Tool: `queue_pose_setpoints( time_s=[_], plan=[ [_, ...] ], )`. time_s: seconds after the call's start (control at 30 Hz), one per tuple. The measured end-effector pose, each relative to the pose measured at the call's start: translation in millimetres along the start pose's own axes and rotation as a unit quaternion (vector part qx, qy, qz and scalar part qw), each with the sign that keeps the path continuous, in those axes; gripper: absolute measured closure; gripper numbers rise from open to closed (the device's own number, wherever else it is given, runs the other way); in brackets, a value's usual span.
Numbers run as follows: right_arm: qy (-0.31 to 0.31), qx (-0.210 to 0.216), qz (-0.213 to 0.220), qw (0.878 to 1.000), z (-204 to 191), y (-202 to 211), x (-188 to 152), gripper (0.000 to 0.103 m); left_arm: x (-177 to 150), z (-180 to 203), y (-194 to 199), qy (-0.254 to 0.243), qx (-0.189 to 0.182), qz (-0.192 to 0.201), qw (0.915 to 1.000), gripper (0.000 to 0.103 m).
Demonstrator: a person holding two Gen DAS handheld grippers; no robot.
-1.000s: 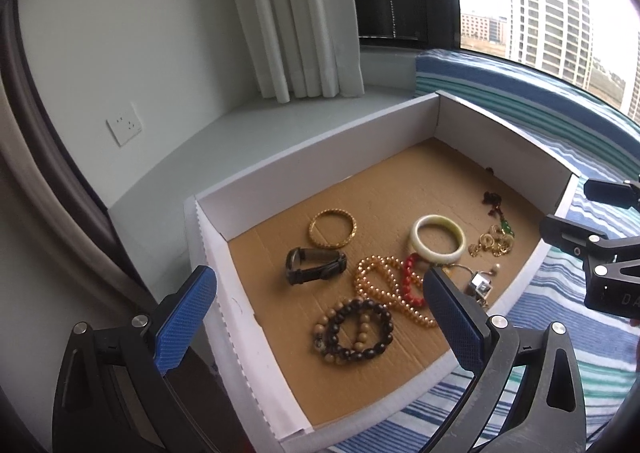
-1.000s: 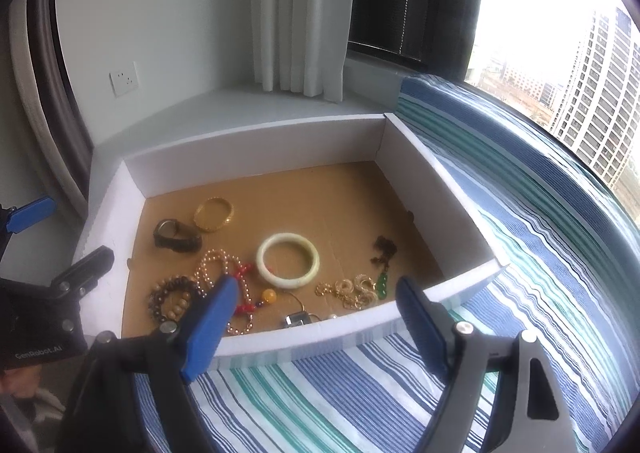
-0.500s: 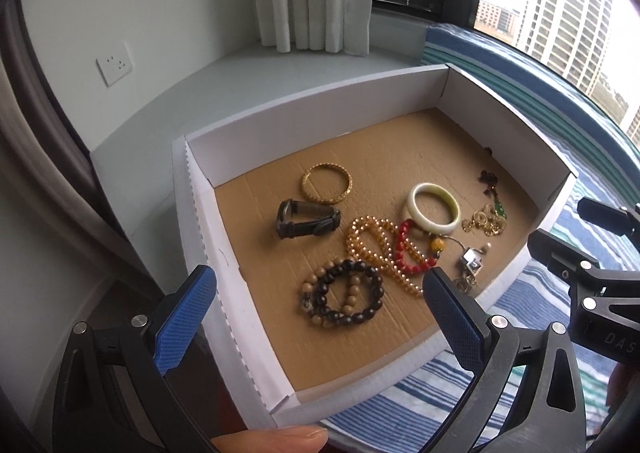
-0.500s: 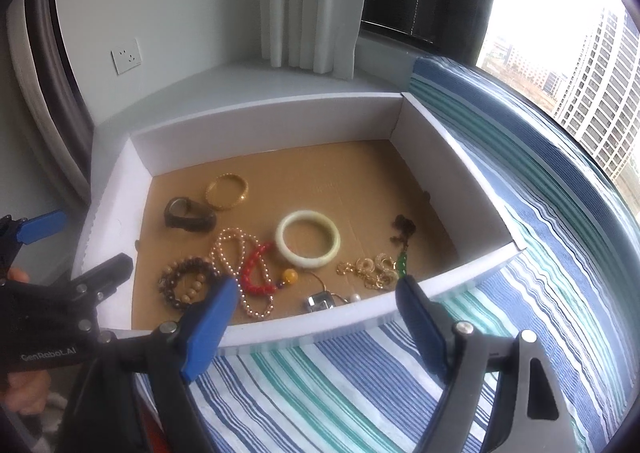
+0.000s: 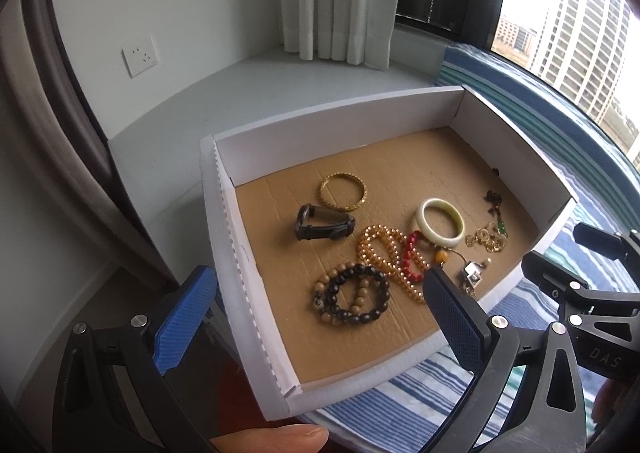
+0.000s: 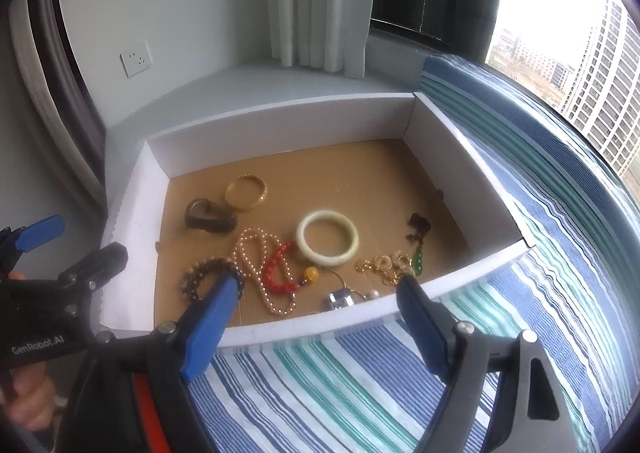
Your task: Organize jewelry
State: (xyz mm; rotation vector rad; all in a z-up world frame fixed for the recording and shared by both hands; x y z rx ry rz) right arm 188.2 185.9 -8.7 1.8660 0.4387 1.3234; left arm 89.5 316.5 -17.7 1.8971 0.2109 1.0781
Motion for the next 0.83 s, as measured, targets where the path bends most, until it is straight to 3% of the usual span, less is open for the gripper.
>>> queue_pose_setpoints(
  time_s=[0.67,0.83],
  plan=[
    [0.016,-0.011,0.001,1.000,-2.6,8.0,10.4,0.020,0.0,-2.8,8.1,0.025,0.000,-0.004,0.9997,0.000],
    [0.012,-0.010,0.000,1.000,0.2,7.1,8.5,0.020,-1.6,-0.5,11.4,0.026,0.009,0.012,0.9996,0.001]
  ],
)
Point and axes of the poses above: each gripper's, at about its wrist camera, not at the fingertips, and y roughly against the way its jaws point, z to its right, x to its top, the point moved 8 cm from there along -y, roughly the way its jaws point, and after that the axes turned 14 degrees about x, right-handed, at the moved point
